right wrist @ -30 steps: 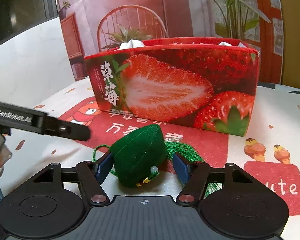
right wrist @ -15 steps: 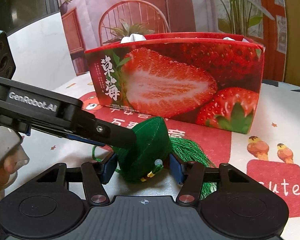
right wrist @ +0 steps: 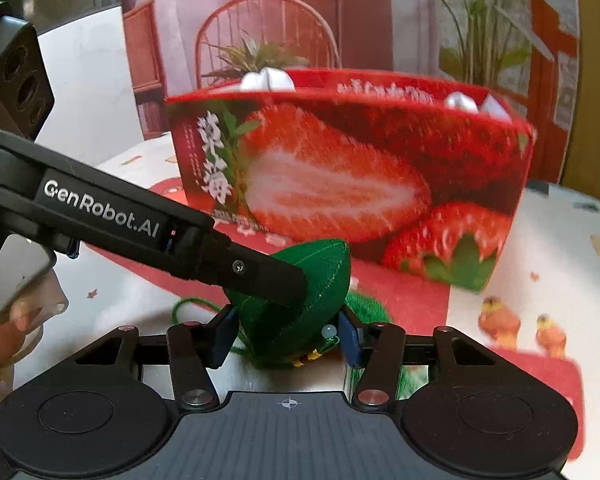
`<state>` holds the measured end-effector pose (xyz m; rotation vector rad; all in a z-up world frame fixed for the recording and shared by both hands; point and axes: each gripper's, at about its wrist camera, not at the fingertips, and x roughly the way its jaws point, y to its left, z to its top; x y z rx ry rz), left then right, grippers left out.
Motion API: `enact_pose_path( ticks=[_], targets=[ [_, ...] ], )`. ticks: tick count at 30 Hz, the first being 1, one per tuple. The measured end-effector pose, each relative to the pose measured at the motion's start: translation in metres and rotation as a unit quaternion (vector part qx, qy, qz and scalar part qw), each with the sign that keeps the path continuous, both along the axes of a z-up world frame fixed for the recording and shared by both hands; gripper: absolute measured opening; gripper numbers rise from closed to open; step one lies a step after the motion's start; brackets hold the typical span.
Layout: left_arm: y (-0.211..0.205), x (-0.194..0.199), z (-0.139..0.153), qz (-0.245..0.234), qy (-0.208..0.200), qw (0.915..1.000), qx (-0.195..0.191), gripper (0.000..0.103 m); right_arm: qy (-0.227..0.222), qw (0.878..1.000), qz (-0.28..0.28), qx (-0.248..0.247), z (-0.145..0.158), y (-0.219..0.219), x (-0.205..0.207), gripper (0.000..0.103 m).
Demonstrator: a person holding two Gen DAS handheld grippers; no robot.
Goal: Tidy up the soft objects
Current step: 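Lift the green pouch with both grippers and lower it into the box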
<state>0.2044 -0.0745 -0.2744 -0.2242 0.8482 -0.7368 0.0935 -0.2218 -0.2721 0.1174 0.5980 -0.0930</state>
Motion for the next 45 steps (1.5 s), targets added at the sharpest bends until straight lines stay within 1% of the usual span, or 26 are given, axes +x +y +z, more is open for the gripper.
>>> enact_pose_path(
  ticks=[2, 4, 7, 10, 15, 17, 19, 21, 22, 24, 26, 29, 34, 37, 40, 42, 45],
  targets=[
    [0.001, -0.001, 0.014, 0.005, -0.015, 0.9999, -0.001, 0.048, -0.009, 1.000, 0.009, -0.011, 0.011, 0.001, 0.002, 0.048],
    [0.003, -0.003, 0.034, 0.008, -0.049, 0.9987, 0.000, 0.048, -0.025, 0.999, 0.018, -0.021, 0.026, 0.001, 0.004, 0.048],
    [0.009, -0.001, 0.062, 0.021, -0.085, 0.9961, -0.017, 0.048, -0.057, 0.997, 0.029, -0.036, 0.055, -0.001, 0.009, 0.048],
    [0.016, 0.006, 0.093, 0.034, -0.115, 0.9922, -0.036, 0.048, -0.088, 0.993, 0.043, -0.059, 0.089, -0.004, 0.019, 0.048],
    [0.020, 0.025, 0.142, 0.055, -0.167, 0.9829, -0.054, 0.048, -0.132, 0.985, 0.059, -0.097, 0.141, -0.006, 0.046, 0.048],
    [0.022, 0.031, 0.156, 0.066, -0.184, 0.9787, -0.065, 0.048, -0.150, 0.980, 0.064, -0.118, 0.161, -0.006, 0.058, 0.048],
    [0.026, 0.039, 0.166, 0.078, -0.185, 0.9759, -0.086, 0.048, -0.164, 0.974, 0.070, -0.138, 0.178, -0.006, 0.072, 0.048],
    [0.029, 0.046, 0.169, 0.088, -0.190, 0.9731, -0.096, 0.048, -0.167, 0.970, 0.077, -0.158, 0.188, -0.006, 0.087, 0.048],
    [0.029, 0.047, 0.170, 0.091, -0.194, 0.9723, -0.093, 0.048, -0.169, 0.968, 0.080, -0.169, 0.190, -0.005, 0.093, 0.048],
    [0.025, 0.051, 0.169, 0.095, -0.202, 0.9722, -0.071, 0.048, -0.166, 0.965, 0.087, -0.183, 0.190, -0.005, 0.106, 0.049],
    [0.022, 0.059, 0.165, 0.099, -0.195, 0.9739, -0.060, 0.048, -0.157, 0.967, 0.089, -0.181, 0.184, -0.008, 0.116, 0.049],
    [0.023, 0.072, 0.161, 0.101, -0.181, 0.9761, -0.066, 0.048, -0.149, 0.970, 0.087, -0.170, 0.177, -0.012, 0.124, 0.048],
    [0.012, 0.086, 0.167, 0.089, -0.197, 0.9747, -0.055, 0.048, -0.158, 0.970, 0.073, -0.168, 0.175, -0.026, 0.128, 0.048],
    [-0.001, 0.097, 0.169, 0.076, -0.209, 0.9741, -0.041, 0.048, -0.165, 0.971, 0.057, -0.163, 0.176, -0.039, 0.130, 0.049],
    [-0.013, 0.116, 0.160, 0.065, -0.191, 0.9790, -0.031, 0.048, -0.154, 0.976, 0.039, -0.147, 0.172, -0.055, 0.138, 0.049],
    [-0.021, 0.125, 0.150, 0.060, -0.179, 0.9818, -0.018, 0.048, -0.138, 0.981, 0.029, -0.134, 0.163, -0.065, 0.144, 0.049],
    [-0.030, 0.132, 0.135, 0.051, -0.171, 0.9839, 0.006, 0.048, -0.117, 0.985, 0.018, -0.123, 0.147, -0.074, 0.152, 0.049]
  ],
)
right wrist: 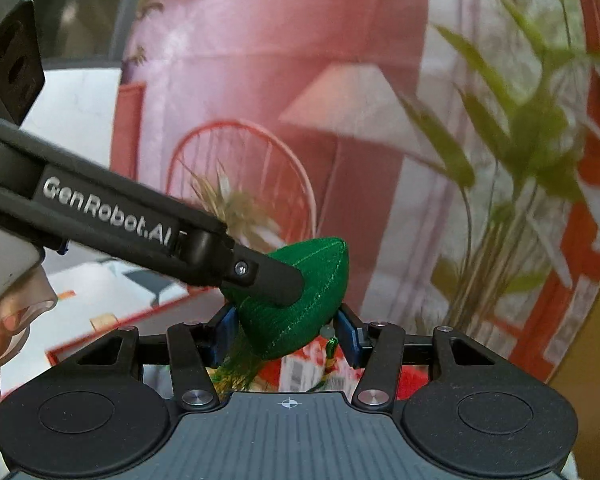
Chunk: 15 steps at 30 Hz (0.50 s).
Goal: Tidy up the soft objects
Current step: 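Lift the green pouch with both grippers and lower it into the box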
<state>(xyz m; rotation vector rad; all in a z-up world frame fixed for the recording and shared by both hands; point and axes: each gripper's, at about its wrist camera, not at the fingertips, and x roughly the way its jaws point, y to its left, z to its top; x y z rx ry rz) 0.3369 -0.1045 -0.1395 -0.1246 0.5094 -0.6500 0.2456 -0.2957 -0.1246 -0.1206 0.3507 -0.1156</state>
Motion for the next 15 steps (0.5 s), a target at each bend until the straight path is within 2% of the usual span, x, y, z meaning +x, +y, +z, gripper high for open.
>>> enact_pose_path(
  ticks=[6, 10, 12, 13, 14, 15],
  targets=[
    [-0.003, 0.007, -0.017, 0.013, 0.013, 0.9991, 0.038, 0.048, 0.047, 0.998, -0.047, 0.012, -0.027, -0.010, 0.010, 0.050],
    [0.003, 0.009, -0.020, 0.032, 0.016, 0.9978, 0.056, 0.049, 0.056, 0.994, -0.079, 0.043, -0.033, -0.022, 0.006, 0.053],
    [0.006, 0.007, -0.020, 0.040, 0.013, 0.9965, 0.072, 0.054, 0.061, 0.993, -0.086, 0.050, -0.034, -0.024, 0.003, 0.054],
    [0.008, 0.004, -0.021, 0.045, 0.010, 0.9957, 0.080, 0.056, 0.064, 0.993, -0.089, 0.047, -0.034, -0.023, 0.002, 0.059],
    [0.009, 0.003, -0.021, 0.048, 0.007, 0.9950, 0.087, 0.061, 0.067, 0.992, -0.093, 0.044, -0.034, -0.022, 0.001, 0.068],
    [0.010, 0.000, -0.021, 0.052, 0.004, 0.9942, 0.094, 0.066, 0.068, 0.992, -0.096, 0.040, -0.035, -0.020, -0.002, 0.071]
  ],
)
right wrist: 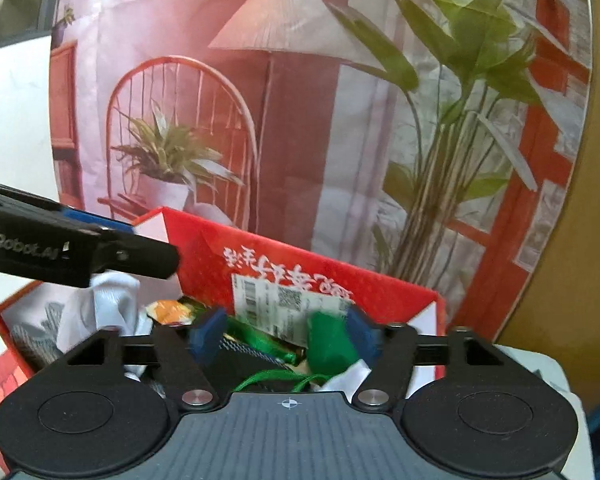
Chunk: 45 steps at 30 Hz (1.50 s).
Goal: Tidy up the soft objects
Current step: 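Lift the green pouch with both grippers and lower it into the box, then open both grippers and pull them back from the box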
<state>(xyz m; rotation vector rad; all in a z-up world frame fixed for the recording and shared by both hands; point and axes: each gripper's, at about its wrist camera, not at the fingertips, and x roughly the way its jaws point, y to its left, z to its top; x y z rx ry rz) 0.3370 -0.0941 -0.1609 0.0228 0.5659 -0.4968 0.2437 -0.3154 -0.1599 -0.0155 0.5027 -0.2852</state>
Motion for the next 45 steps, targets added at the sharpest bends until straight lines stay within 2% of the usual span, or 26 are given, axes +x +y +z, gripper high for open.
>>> enact_pose_path(
  ticks=[3, 5, 8, 14, 20, 28, 36, 41, 45],
  targets=[
    [0.008, -0.008, 0.000, 0.015, -0.008, 0.9997, 0.014, 0.081, 0.006, 1.000, -0.008, -0.001, -0.003, 0.003, -0.006, 0.081],
    [0.014, -0.014, 0.000, 0.028, -0.011, 0.9993, 0.021, 0.088, 0.007, 1.000, -0.017, 0.007, -0.004, 0.003, -0.012, 0.092],
    [0.019, -0.020, 0.000, 0.045, -0.013, 0.9983, 0.035, 0.096, 0.009, 0.999, -0.034, 0.024, -0.006, 0.002, -0.020, 0.101],
    [0.029, -0.035, -0.002, 0.063, -0.011, 0.9963, 0.059, 0.103, 0.018, 0.996, -0.066, 0.051, -0.010, 0.001, -0.035, 0.102],
    [0.037, -0.049, -0.001, 0.073, -0.011, 0.9954, 0.062, 0.103, 0.014, 0.995, -0.086, 0.056, -0.009, 0.006, -0.050, 0.103],
    [0.050, -0.069, 0.004, 0.089, -0.015, 0.9948, 0.046, 0.103, -0.001, 0.994, -0.103, 0.047, 0.000, 0.018, -0.069, 0.103],
    [0.053, -0.094, 0.017, 0.120, -0.043, 0.9889, 0.077, 0.103, -0.014, 0.993, -0.114, 0.034, 0.013, 0.032, -0.087, 0.103],
    [0.062, -0.112, 0.028, 0.125, -0.045, 0.9895, 0.057, 0.103, -0.024, 0.992, -0.117, 0.040, 0.022, 0.039, -0.102, 0.103],
    [0.068, -0.138, 0.043, 0.122, -0.073, 0.9885, 0.051, 0.103, -0.034, 0.992, -0.114, 0.051, 0.033, 0.048, -0.120, 0.103]
  ],
)
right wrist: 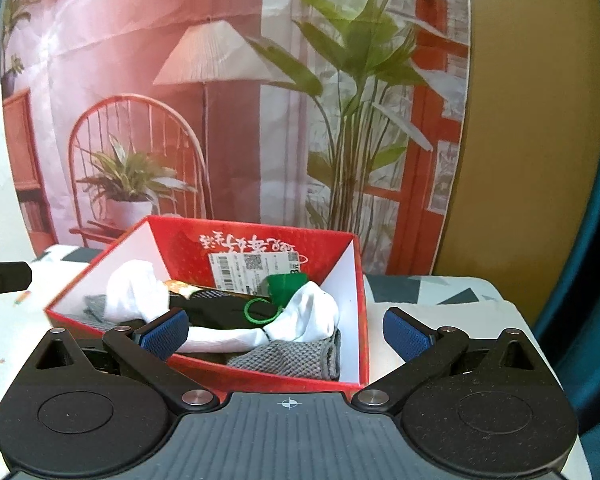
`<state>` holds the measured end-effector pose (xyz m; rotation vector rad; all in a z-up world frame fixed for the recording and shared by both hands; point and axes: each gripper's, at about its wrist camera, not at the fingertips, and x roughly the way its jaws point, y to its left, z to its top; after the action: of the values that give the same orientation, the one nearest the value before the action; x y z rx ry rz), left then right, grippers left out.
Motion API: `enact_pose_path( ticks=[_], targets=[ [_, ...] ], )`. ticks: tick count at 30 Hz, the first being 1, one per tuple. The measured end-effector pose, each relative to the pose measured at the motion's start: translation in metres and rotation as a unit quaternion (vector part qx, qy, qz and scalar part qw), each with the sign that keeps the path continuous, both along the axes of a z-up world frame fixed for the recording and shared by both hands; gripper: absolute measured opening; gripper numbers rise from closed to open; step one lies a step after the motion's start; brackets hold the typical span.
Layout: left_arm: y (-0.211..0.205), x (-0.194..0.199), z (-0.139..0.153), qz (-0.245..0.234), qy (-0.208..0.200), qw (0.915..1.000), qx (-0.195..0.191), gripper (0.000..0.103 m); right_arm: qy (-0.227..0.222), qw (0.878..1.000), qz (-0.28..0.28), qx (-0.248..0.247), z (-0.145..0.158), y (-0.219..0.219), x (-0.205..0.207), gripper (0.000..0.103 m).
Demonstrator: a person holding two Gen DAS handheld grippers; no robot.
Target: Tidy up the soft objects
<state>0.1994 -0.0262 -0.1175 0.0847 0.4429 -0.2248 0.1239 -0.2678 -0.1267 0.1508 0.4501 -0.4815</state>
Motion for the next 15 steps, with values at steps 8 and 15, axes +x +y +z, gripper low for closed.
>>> enact_pose_path(
  ticks=[8, 15],
  targets=[
    [0.016, -0.072, 0.042, 0.005, -0.049, 0.9988, -0.006, 0.103, -0.031, 0.999, 0.007, 0.020, 0.039, 0.024, -0.057, 0.103],
    [0.024, -0.136, 0.085, 0.025, -0.084, 0.9955, 0.037, 0.103, -0.063, 0.998, 0.006, -0.010, 0.078, 0.061, -0.123, 0.103]
  ],
)
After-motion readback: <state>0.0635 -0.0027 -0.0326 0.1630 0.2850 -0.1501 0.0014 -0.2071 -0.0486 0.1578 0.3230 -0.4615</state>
